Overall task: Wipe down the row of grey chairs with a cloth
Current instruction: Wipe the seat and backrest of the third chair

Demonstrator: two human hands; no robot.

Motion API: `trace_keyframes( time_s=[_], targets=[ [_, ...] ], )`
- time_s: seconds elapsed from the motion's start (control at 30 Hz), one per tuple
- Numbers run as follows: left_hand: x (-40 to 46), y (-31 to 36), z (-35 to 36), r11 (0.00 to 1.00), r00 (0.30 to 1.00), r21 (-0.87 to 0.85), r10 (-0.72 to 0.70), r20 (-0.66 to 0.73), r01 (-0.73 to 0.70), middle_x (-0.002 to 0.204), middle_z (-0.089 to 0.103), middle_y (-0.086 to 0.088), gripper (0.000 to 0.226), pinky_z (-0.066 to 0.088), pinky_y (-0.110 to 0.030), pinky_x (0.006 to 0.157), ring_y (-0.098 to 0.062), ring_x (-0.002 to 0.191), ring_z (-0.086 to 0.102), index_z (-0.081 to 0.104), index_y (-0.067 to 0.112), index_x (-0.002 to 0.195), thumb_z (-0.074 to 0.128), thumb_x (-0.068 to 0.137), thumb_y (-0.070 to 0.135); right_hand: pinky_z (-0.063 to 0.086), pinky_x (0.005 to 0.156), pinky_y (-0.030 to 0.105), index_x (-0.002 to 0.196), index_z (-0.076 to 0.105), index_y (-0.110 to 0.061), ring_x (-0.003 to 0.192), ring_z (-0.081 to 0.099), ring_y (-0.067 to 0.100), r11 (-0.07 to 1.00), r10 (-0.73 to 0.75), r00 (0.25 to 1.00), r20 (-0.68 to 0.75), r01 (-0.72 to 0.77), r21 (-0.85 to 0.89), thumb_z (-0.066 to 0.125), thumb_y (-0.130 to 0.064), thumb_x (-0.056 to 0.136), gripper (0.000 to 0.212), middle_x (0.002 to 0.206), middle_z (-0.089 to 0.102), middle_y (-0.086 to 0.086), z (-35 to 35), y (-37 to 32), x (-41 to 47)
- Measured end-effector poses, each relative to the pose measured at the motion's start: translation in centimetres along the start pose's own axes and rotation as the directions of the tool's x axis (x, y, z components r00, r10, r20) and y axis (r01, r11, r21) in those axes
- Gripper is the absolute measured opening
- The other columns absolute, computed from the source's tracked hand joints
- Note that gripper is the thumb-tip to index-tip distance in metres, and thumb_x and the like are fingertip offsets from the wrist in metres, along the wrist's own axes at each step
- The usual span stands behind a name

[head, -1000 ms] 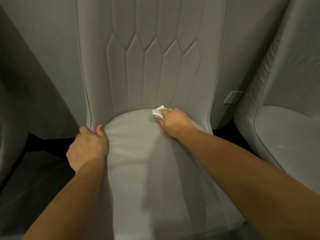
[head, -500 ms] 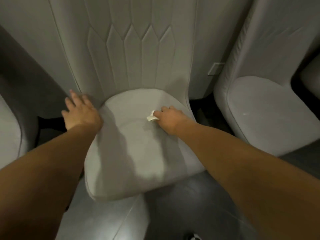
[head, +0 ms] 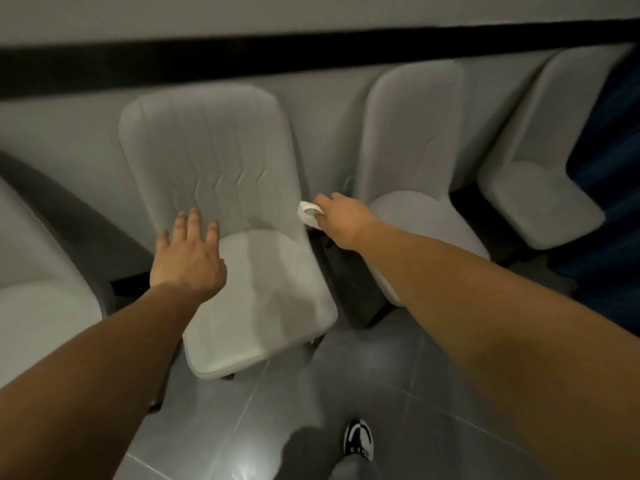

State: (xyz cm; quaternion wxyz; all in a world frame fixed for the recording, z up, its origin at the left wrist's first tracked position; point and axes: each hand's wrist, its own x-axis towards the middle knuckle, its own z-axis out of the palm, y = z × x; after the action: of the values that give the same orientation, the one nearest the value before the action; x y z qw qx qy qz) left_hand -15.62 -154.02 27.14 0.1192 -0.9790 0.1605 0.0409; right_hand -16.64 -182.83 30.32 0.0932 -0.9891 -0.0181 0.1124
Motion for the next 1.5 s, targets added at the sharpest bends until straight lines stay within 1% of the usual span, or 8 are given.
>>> trace_keyframes(
  time_s=[0.27,0.53,0.8,0.97,1.13,1.3,1.37,1.5],
  targets=[
    [-0.1,9.2,-16.4,0.994,0.993,-0.054,0.091,-0.078,-0.095,0.161,0.008,-0.015,0.07,0.016,-0.052,0.117,-0.034,0.147,0.005,0.014,0.018,0.155,0.037,0.093,0.043,0.047,0.075,0.044,0.118,0.051,-0.008,0.09,0.057,0.04,0.998,0.044,0.988,-0.146,-0.037,0.048,0.046,-0.027,0.101,0.026,0.105,0.059,0.019,-15.3,8.2,-8.0],
    [1.2,20.3,-25.6,0.965,0.948,-0.028,0.249,-0.2,-0.259,0.159,0.017,-0.015,0.072,0.017,-0.05,0.116,-0.032,0.147,0.009,0.019,0.018,0.153,0.038,0.091,0.049,0.036,0.063,0.036,0.111,0.05,-0.011,0.08,0.052,0.028,0.985,0.156,0.966,-0.204,-0.135,0.11,0.046,-0.028,0.099,0.021,0.1,0.059,0.012,-20.9,17.8,-12.6],
    [5.1,25.0,-26.1,0.931,0.916,-0.03,0.351,-0.194,-0.364,0.154,0.03,-0.014,0.07,0.021,-0.051,0.113,-0.032,0.144,0.018,0.029,0.018,0.149,0.04,0.087,0.049,0.046,0.069,0.04,0.111,0.052,-0.013,0.083,0.056,0.031,0.961,0.272,0.94,-0.205,-0.255,0.104,0.048,-0.032,0.098,0.023,0.1,0.061,0.011,-21.5,22.5,-14.5],
    [7.8,26.0,-24.7,0.897,0.888,-0.039,0.429,-0.164,-0.441,0.153,0.031,-0.012,0.074,0.021,-0.051,0.111,-0.031,0.143,0.018,0.028,0.018,0.15,0.04,0.085,0.051,0.043,0.069,0.039,0.106,0.051,-0.013,0.086,0.057,0.035,0.926,0.377,0.909,-0.18,-0.362,0.108,0.049,-0.032,0.097,0.021,0.1,0.062,0.014,-22.0,23.8,-14.2],
    [9.9,26.5,-24.4,0.893,0.902,-0.13,0.418,-0.109,-0.43,0.156,0.027,-0.015,0.077,0.018,-0.054,0.113,-0.034,0.144,0.014,0.023,0.017,0.152,0.036,0.087,0.056,0.039,0.065,0.035,0.101,0.05,-0.013,0.083,0.059,0.036,0.895,0.445,0.871,-0.21,-0.426,0.129,0.052,-0.03,0.096,0.018,0.092,0.062,0.015,-23.6,24.1,-13.6],
    [9.4,28.4,-25.2,0.831,0.839,-0.136,0.515,-0.175,-0.539,0.155,0.028,-0.014,0.077,0.018,-0.054,0.113,-0.033,0.145,0.014,0.024,0.017,0.152,0.032,0.089,0.06,0.045,0.065,0.037,0.108,0.052,-0.012,0.078,0.055,0.028,0.853,0.521,0.831,-0.194,-0.507,0.122,0.049,-0.031,0.098,0.022,0.088,0.058,0.008,-25.4,24.2,-13.8],
    [10.2,27.9,-25.5,0.844,0.846,-0.132,0.486,-0.219,-0.519,0.156,0.028,-0.013,0.077,0.017,-0.054,0.114,-0.033,0.145,0.014,0.024,0.018,0.152,0.03,0.089,0.061,0.051,0.069,0.04,0.109,0.053,-0.012,0.08,0.057,0.028,0.833,0.553,0.807,-0.208,-0.53,0.16,0.048,-0.031,0.098,0.022,0.089,0.06,0.008,-25.9,24.4,-13.8],
    [10.8,25.8,-24.8,0.898,0.902,-0.152,0.382,-0.2,-0.414,0.157,0.026,-0.013,0.081,0.015,-0.055,0.114,-0.034,0.145,0.012,0.021,0.018,0.154,0.029,0.088,0.064,0.043,0.063,0.035,0.109,0.053,-0.013,0.077,0.055,0.027,0.842,0.539,0.807,-0.241,-0.52,0.143,0.048,-0.032,0.097,0.022,0.084,0.056,0.005,-25.9,24.0,-13.5]
  ],
)
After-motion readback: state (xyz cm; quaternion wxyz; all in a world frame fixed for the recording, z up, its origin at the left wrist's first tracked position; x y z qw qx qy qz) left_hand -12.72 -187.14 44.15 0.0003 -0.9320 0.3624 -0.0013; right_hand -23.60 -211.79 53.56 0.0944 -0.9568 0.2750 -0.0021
